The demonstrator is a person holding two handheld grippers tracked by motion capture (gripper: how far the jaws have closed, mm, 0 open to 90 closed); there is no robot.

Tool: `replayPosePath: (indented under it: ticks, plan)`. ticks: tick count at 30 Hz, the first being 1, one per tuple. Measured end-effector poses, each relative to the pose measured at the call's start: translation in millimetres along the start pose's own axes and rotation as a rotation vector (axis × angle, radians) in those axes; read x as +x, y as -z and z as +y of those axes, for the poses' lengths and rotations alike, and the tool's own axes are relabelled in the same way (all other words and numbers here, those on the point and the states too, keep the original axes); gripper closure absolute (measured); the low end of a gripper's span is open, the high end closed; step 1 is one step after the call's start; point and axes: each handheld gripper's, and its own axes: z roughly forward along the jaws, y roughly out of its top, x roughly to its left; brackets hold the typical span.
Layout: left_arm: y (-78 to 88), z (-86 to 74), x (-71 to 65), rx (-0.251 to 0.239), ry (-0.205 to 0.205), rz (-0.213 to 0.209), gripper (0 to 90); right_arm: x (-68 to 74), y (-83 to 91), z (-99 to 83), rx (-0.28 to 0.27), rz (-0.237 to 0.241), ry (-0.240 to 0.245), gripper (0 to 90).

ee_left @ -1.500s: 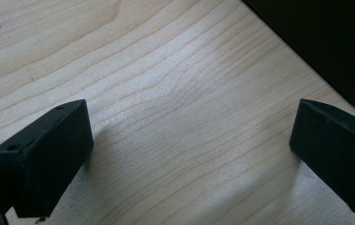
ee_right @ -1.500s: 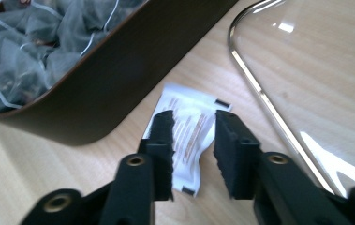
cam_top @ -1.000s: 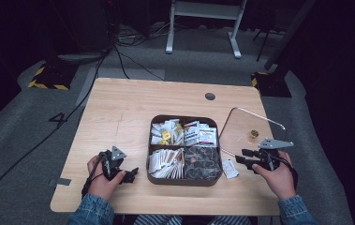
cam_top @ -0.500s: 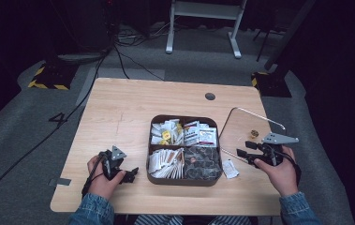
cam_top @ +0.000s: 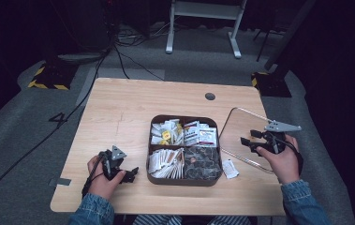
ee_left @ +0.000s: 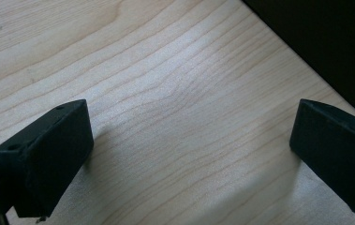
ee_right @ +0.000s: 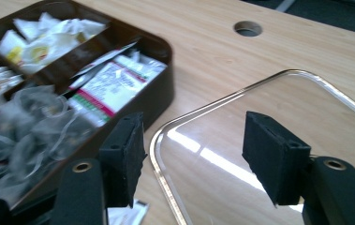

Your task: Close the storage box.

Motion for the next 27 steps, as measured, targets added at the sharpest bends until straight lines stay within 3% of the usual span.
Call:
replayPosePath:
  ticks: [10, 17, 27]
  plan:
    - [0.7, -0.5, 0.1, 0.002, -0.001, 0.002, 0.1, -32.8, -18.5, 4.3, 0.017, -0.089, -0.037, 37.7]
    - [0.7, -0.5, 0.1, 0.001, -0.001, 0.002, 0.1, -52.7, -32.5, 2.9, 0.050, -0.117, -0.056, 37.7]
    - [0.7, -0.5, 0.1, 0.002, -0.001, 0.002, 0.1, -79.7, -54.4, -14.8, 0.113, -0.174, -0.117, 37.2]
